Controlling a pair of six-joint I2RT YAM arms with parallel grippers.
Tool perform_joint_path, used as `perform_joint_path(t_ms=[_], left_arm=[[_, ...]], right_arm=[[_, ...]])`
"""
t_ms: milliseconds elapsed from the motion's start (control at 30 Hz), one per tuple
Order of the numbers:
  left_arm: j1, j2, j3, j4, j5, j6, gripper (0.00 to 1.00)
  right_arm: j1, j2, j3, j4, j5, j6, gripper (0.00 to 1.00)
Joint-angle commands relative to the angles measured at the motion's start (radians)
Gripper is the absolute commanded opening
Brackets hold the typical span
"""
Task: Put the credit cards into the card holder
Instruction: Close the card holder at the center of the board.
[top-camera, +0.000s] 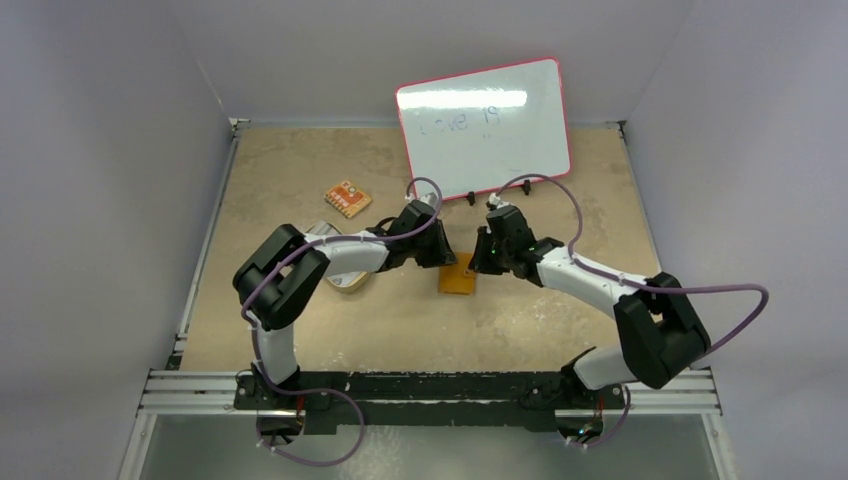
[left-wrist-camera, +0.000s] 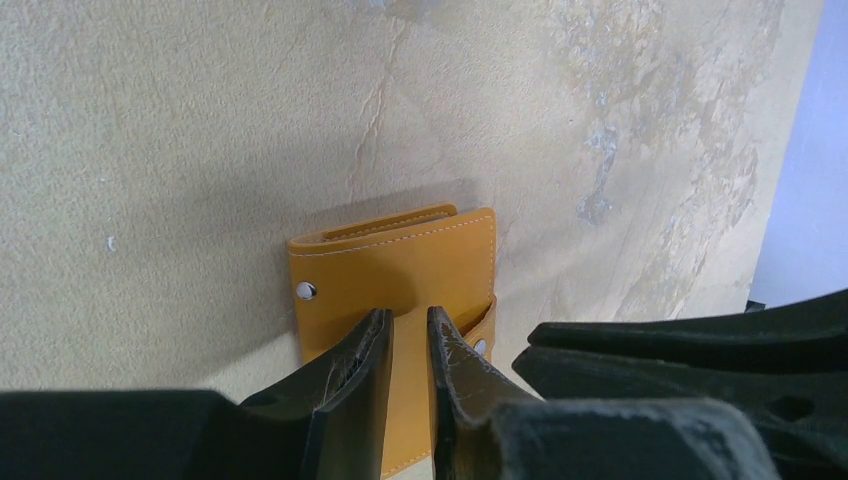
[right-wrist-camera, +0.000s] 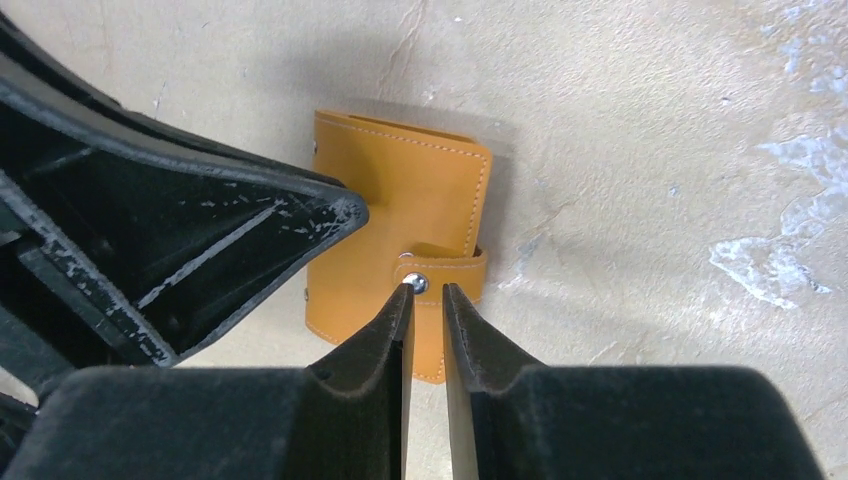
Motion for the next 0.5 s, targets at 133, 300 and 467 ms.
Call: perform_joint_path(t_ms=[133,300,467], left_arm=[[-0.019,0.027,-0.024,-0.031,-0.044,0.007,0.19],[-0.020,0.022,-0.022,-0.032,-0.044,0.007,0.19],[-0.020,0.022,-0.021,-0.031,-0.043,0.007,0.19]], right_arm=[[-0.028,0.001,-0.038,0.097,-0.116,0.023,0.18],[-0.028,0.018,-0.040,0.108,-0.127,0.023,0.18],[-0.028,0.036,-0.040,0.114,-0.131,0.019,0.17]])
